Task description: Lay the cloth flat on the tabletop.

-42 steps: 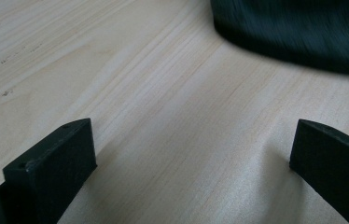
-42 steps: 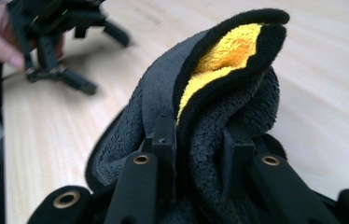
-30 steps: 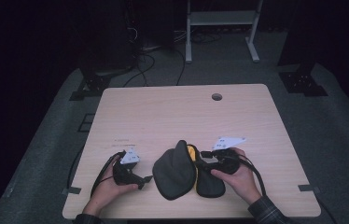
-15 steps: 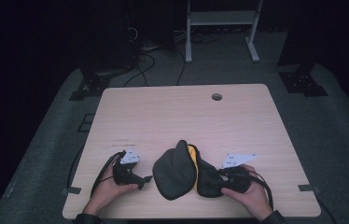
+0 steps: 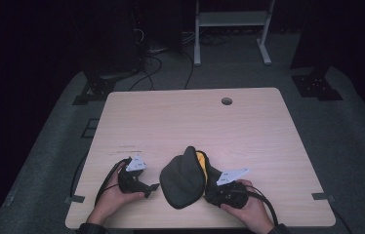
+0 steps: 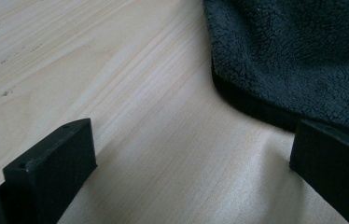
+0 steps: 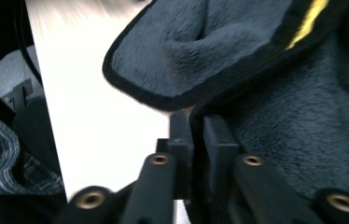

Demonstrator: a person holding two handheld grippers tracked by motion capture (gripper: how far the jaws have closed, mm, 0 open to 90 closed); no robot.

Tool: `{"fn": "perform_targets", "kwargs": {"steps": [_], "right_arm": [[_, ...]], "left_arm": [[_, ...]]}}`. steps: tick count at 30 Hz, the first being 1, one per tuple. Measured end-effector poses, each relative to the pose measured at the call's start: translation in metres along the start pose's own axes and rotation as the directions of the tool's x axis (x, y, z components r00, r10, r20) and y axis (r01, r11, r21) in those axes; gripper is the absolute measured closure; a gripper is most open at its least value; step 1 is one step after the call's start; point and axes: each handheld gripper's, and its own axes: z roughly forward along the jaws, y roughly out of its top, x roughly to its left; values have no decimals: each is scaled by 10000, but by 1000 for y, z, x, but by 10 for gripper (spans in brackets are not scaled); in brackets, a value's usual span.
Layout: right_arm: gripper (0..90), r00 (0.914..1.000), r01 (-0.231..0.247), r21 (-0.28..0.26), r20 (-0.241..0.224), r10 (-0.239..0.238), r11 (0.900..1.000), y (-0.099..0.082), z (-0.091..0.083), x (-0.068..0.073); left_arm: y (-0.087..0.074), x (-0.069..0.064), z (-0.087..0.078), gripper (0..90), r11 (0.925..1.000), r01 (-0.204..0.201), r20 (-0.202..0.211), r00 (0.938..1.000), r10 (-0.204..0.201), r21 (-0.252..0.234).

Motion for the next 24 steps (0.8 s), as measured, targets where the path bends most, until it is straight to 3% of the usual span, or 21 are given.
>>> {"fn": "perform_targets", "kwargs": {"steps": [2, 8, 16, 18, 24], "right_arm": [[851, 9999, -99, -142, 46, 100, 9999, 2, -5, -1], [863, 9978, -305, -1484, 534, 389, 9885, 12, -42, -17], [864, 9889, -693, -2258, 1125, 967, 9717, 13, -71, -43], [864, 9867, -716, -2337, 1255, 1032, 9697, 12, -75, -49], [864, 9846, -837, -2392, 1299, 1173, 9674, 10, -79, -56]], "left_arm": [[0, 0, 0, 0, 10000, 7, 1, 10000, -7, -6], [0, 0, 0, 0, 10000, -1, 3, 10000, 1, -8], [2, 1, -2, 4, 9999, 93, -54, 9999, -92, 100], [6, 2, -3, 78, 9993, 260, -159, 9995, -256, 263], [27, -2, -9, 132, 9947, 664, 438, 9970, -631, -790]]}}
